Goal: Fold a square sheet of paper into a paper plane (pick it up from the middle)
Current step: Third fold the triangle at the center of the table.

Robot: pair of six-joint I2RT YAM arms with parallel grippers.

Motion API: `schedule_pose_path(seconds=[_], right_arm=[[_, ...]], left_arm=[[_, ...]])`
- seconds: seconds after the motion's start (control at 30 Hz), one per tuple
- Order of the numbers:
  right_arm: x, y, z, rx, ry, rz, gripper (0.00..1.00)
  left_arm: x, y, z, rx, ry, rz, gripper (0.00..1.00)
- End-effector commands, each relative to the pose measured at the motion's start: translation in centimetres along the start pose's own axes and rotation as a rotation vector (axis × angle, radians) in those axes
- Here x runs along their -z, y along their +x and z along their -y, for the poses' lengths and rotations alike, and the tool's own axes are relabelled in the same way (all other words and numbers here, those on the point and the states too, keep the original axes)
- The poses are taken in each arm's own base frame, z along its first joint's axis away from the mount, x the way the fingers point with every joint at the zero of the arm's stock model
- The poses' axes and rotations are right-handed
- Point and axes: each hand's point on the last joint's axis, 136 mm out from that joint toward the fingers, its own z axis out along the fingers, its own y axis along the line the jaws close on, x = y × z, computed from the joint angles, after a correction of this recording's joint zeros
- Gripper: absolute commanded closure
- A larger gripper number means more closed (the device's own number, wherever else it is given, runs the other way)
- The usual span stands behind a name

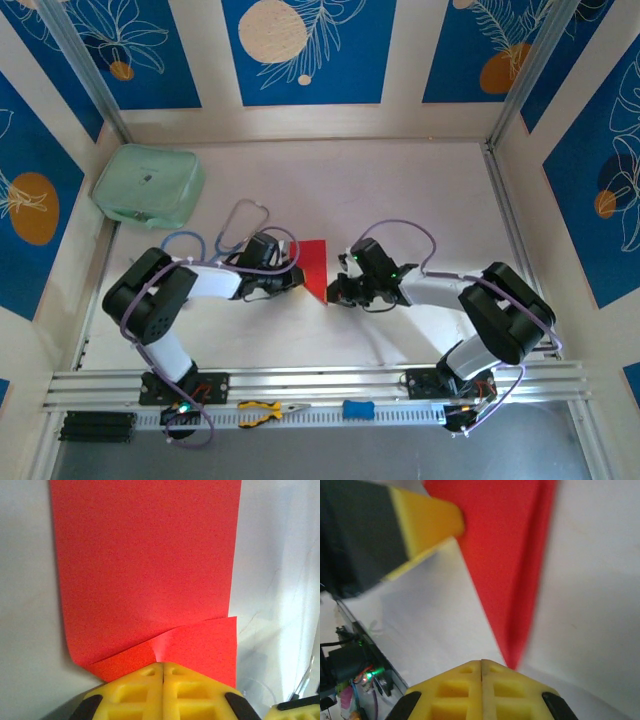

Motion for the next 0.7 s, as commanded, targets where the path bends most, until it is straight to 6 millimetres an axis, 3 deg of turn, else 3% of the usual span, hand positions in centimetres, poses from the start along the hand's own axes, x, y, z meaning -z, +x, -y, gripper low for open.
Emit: schedule_pose_path(seconds=[0.0,0.3,0.47,0.67], right_arm=[[-0.8,-0.3,-0.2,-0.016,0.010,-0.018,0.96],[-3.0,-1.9,-1.4,0.004,0.023,-0.046,0.95],[-4.7,-0.7,1.4,-0.050,0.099,-0.097,0.96],[-4.4,1.8,4.7,-0.086,0.170,-0.131,0.99]], left_arm=[[0.1,2.7,-2.3,0.053,-0.087,-0.064,0.98],[0.5,2.7,-1.8,0.035,-0.090,-0.053,0.97],[0.6,2.4,-1.4,0.017,-0.084,-0.046,0.97],[1.1,0.9,-1.6,0.001,-0.113,-0.015,0.97]])
